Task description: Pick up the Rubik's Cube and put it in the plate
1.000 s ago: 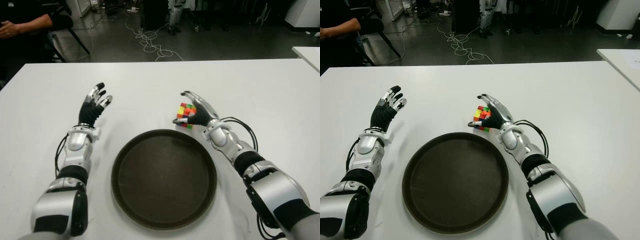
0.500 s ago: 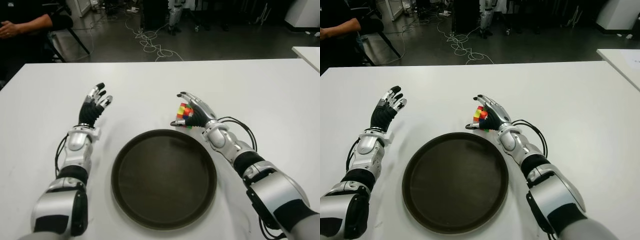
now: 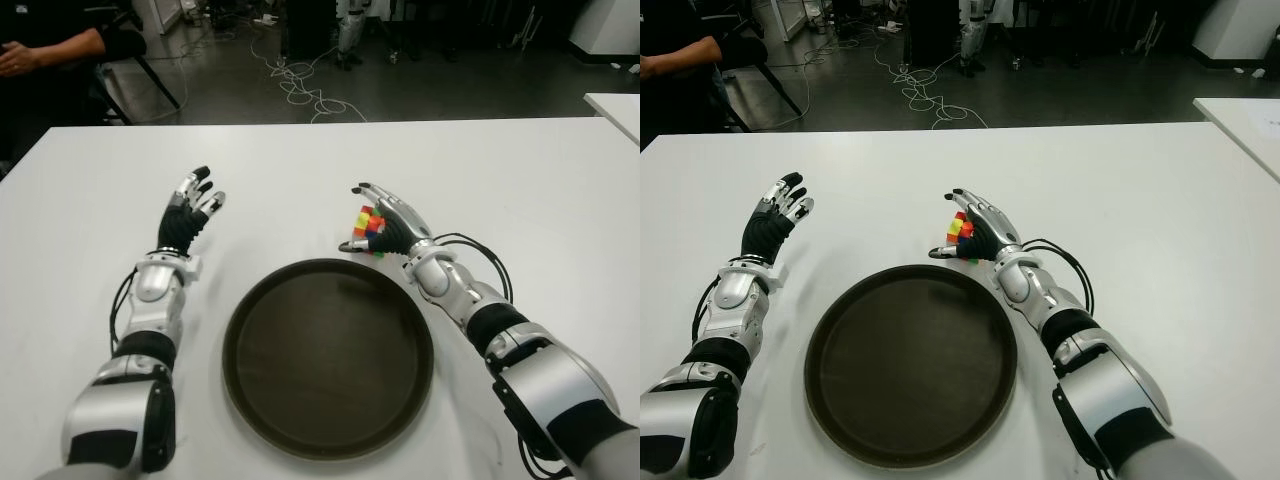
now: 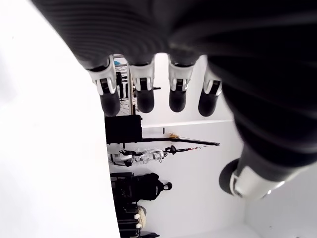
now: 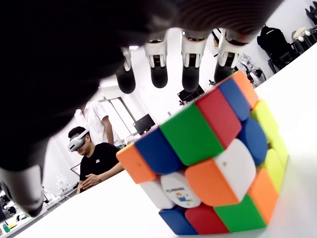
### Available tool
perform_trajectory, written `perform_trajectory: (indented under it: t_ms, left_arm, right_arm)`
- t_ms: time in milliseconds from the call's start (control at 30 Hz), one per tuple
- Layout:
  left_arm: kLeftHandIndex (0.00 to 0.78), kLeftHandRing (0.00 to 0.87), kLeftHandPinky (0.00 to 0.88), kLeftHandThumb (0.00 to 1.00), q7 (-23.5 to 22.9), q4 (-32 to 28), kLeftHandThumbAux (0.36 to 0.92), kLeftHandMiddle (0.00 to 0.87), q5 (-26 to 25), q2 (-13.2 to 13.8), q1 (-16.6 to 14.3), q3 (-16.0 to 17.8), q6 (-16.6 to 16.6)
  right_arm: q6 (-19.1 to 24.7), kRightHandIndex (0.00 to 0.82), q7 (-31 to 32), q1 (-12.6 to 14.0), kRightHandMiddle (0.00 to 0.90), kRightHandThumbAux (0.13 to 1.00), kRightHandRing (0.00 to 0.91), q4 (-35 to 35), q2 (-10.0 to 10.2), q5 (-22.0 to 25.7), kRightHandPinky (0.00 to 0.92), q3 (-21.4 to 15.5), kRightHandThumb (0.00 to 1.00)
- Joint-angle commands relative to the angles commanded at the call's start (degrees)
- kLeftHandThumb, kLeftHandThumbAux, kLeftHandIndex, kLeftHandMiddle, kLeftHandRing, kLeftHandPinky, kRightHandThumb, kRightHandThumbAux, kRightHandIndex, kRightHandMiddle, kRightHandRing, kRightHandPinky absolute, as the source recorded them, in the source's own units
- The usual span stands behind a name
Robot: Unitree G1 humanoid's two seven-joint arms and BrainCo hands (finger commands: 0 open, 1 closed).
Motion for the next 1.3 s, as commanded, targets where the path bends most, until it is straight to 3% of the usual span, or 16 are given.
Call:
perform_trajectory:
  t_ms: [900, 1300]
  left_arm:
    - [0.000, 0.000, 0.000, 0.000, 0.4, -0.7, 0.631, 0.031, 0.0, -0.4, 0.4, 0.1, 0.2]
    - [0.000, 0.000, 0.000, 0.000, 0.8, -0.9, 0.622, 0.024, 0.6, -0.2, 0.5, -0.4, 0.4]
  right_arm:
    - [4.3, 0.081, 3.2, -1.2, 0.070, 0.621, 0.108, 1.0, -0.3, 1.0, 0.159, -0.9, 0.000]
    - [5.6, 0.110, 4.6, -2.7, 0.093, 0.676, 0.120, 1.3, -1.2, -2.1, 0.162, 2.2, 0.000]
